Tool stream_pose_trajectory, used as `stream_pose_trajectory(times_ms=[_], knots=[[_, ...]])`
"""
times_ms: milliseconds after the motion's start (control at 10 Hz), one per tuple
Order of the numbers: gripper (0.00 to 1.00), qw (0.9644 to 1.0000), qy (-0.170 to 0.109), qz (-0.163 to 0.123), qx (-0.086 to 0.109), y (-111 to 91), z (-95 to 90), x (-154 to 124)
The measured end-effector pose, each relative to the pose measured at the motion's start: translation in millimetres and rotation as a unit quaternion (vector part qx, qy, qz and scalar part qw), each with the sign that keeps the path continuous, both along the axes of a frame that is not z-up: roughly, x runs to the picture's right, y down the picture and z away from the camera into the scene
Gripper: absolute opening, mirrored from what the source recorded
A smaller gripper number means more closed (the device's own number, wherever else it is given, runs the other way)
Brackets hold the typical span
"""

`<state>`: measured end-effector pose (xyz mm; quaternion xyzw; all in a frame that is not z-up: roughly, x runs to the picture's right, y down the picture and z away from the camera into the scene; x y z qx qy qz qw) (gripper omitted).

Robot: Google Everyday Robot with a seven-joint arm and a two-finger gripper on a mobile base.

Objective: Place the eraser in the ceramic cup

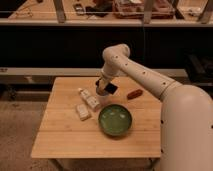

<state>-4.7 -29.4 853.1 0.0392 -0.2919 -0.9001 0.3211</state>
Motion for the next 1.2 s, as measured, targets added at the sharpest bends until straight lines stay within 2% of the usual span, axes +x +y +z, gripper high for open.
stream_pose_trajectory(times_ms=[100,300,500,800,900,1000,1100,1200], knots=[[0.45,1.0000,-0.002,0.000,-0.002,1.1,-0.5,-0.4],[0.68,0.9999,-0.009,-0.002,-0.005,3.9,-4.4,-2.4],[0.79,0.9999,-0.014,-0.006,-0.007,7.6,-7.8,-3.9],[0.80,0.9997,-0.024,0.002,-0.008,8.7,-11.5,-6.1],[0.80,0.9993,-0.030,0.022,-0.005,3.8,-13.1,-4.0],[0.80,0.9977,-0.038,0.057,0.000,-5.1,-16.4,4.1],[0.80,0.9962,-0.040,0.077,0.003,-9.7,-18.6,13.2],[0.80,0.9959,-0.041,0.081,0.003,-10.4,-18.7,13.6]])
